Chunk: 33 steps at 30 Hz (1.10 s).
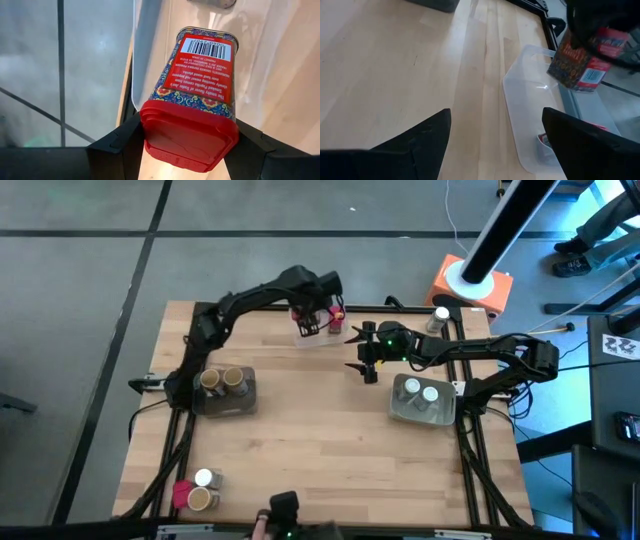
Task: Sort spices by type
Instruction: Put the top red spice bottle into the transparent bin
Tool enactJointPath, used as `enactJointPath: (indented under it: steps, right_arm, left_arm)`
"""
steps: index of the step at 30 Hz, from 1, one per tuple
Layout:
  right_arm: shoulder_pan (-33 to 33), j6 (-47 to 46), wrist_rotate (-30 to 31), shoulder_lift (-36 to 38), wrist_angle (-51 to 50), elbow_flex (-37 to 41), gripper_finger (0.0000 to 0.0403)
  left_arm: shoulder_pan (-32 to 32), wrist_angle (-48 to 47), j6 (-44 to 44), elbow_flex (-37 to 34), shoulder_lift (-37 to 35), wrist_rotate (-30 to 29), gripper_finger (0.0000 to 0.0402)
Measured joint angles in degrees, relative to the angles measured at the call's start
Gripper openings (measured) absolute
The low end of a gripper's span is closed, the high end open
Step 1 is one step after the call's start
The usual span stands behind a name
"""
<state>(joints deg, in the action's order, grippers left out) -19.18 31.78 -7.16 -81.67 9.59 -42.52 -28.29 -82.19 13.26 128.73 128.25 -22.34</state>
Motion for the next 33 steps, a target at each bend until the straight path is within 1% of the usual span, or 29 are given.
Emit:
enactJointPath:
  steps: [10, 13, 15, 17, 27, 33]
  right_arm:
    - [0.0, 0.0, 0.0, 0.0, -0.3, 0.0, 0.0314]
    - [0.0, 0.0, 0.0, 0.0, -0.3, 0.0, 0.0314]
    - [0.0, 0.0, 0.0, 0.0, -0.3, 0.0, 0.0314]
    - [0.0, 0.0, 0.0, 0.0, -0.3, 0.0, 0.0314]
    - [0.0, 0.0, -0.2, 0.0, -0.3, 0.0, 0.0314]
    - [0.0, 0.0, -1.5, 0.0, -0.3, 0.0, 0.0314]
  left_arm:
    - [-2.9, 1.5, 0.5, 0.0, 3.9, 0.1, 0.0198]
    - [-4.0, 2.4, 1.0, 0.0, 4.8, 2.6, 0.0198]
    - [-4.6, 3.7, 1.8, -0.9, 4.9, 3.9, 0.0201]
    - [-4.8, 5.1, 2.1, -1.6, 4.9, 3.8, 0.0204]
    - [-5.4, 5.9, 4.8, -1.8, 5.5, 4.8, 0.0208]
    - [-5.8, 7.2, 5.2, -1.8, 5.8, 4.8, 0.0209]
